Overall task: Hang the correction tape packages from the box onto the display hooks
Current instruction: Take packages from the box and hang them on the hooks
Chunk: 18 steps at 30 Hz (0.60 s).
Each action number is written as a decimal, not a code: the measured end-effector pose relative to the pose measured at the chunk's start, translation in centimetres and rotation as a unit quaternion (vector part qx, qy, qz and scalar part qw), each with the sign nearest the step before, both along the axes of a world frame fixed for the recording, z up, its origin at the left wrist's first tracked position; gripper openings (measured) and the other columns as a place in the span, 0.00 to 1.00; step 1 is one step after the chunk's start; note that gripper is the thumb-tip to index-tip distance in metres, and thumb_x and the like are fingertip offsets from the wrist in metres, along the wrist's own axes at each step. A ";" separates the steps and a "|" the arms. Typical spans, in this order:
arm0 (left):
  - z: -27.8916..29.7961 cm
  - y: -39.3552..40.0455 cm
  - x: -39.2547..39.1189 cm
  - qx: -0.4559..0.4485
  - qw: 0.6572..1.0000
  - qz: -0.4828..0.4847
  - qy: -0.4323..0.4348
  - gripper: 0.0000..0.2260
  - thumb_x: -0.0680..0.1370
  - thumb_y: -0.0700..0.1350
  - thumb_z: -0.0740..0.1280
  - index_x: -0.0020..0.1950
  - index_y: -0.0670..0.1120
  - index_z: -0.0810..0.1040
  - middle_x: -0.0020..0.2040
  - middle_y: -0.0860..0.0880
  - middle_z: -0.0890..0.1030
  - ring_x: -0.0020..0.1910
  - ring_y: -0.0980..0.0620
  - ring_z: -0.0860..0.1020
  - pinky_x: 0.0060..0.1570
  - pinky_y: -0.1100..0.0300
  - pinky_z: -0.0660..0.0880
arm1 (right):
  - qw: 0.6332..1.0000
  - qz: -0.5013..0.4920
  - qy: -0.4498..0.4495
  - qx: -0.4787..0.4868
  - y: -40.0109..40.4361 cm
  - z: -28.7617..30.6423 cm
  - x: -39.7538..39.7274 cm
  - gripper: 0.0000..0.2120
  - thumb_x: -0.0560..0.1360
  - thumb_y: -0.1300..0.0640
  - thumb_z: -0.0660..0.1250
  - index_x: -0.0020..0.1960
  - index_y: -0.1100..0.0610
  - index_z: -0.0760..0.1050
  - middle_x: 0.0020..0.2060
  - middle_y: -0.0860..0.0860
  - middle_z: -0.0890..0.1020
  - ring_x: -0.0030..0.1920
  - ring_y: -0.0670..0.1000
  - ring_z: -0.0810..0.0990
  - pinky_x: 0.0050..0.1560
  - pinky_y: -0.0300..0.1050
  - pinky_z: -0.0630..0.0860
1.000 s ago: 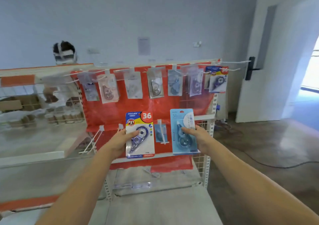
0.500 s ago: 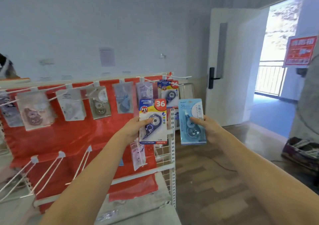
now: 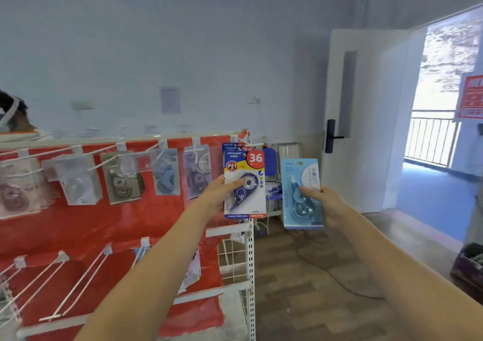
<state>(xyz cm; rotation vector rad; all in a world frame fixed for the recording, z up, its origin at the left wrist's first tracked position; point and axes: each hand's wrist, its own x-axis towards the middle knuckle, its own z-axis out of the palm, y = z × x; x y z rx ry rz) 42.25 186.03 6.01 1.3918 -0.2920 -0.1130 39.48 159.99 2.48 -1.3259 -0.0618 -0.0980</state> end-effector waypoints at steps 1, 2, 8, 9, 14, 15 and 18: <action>-0.1 -0.3 0.4 0.009 1.000 0.009 -0.001 0.18 0.76 0.38 0.69 0.65 0.38 0.74 0.59 0.40 0.80 0.51 0.47 0.81 0.38 0.61 0.80 | 1.000 0.000 0.001 0.000 -0.2 -0.2 0.4 0.22 0.66 0.56 0.74 0.58 0.62 0.75 0.50 0.60 0.83 0.48 0.60 0.83 0.50 0.58 0.80; -0.3 -0.5 0.8 0.015 1.000 0.017 -0.001 0.18 0.76 0.39 0.69 0.65 0.38 0.74 0.59 0.40 0.80 0.51 0.47 0.81 0.39 0.61 0.80 | 1.000 0.000 0.003 -0.001 -0.4 -0.4 0.9 0.23 0.65 0.55 0.74 0.58 0.62 0.75 0.50 0.60 0.83 0.49 0.61 0.83 0.51 0.58 0.79; -1.3 -1.4 2.2 0.048 0.997 0.038 -0.036 0.15 0.76 0.40 0.69 0.62 0.41 0.76 0.57 0.43 0.82 0.50 0.50 0.82 0.43 0.61 0.79 | 0.999 -0.015 0.024 -0.026 -0.4 -1.6 3.2 0.28 0.59 0.51 0.78 0.56 0.59 0.76 0.53 0.59 0.82 0.54 0.62 0.81 0.57 0.63 0.76; -1.5 -1.6 2.4 0.053 0.997 0.044 -0.042 0.14 0.76 0.40 0.69 0.61 0.41 0.76 0.56 0.44 0.82 0.47 0.52 0.82 0.42 0.63 0.79 | 0.999 -0.017 0.025 -0.027 -0.3 -1.7 3.6 0.28 0.58 0.51 0.78 0.55 0.59 0.77 0.53 0.59 0.83 0.55 0.61 0.81 0.57 0.63 0.76; -2.7 -1.8 3.7 0.088 0.990 0.087 -0.067 0.13 0.77 0.40 0.68 0.61 0.41 0.77 0.50 0.48 0.81 0.40 0.60 0.79 0.32 0.72 0.75 | 0.999 -0.013 0.030 -0.029 0.1 -1.8 5.7 0.24 0.61 0.53 0.76 0.54 0.59 0.76 0.53 0.60 0.82 0.54 0.61 0.81 0.57 0.62 0.76; -2.7 -1.7 4.2 0.091 0.990 0.091 -0.063 0.13 0.77 0.40 0.68 0.61 0.41 0.77 0.51 0.48 0.81 0.40 0.59 0.79 0.32 0.72 0.75 | 0.999 -0.014 0.031 -0.029 0.1 -1.8 6.3 0.22 0.62 0.54 0.76 0.53 0.59 0.76 0.53 0.59 0.82 0.54 0.61 0.81 0.57 0.62 0.77; -2.4 -1.3 6.3 0.118 0.986 0.107 -0.055 0.15 0.76 0.44 0.70 0.61 0.41 0.77 0.55 0.46 0.82 0.46 0.53 0.81 0.41 0.65 0.77 | 0.998 -0.032 0.035 -0.032 0.0 -1.7 7.9 0.23 0.62 0.53 0.76 0.54 0.58 0.76 0.52 0.57 0.83 0.54 0.60 0.81 0.57 0.61 0.77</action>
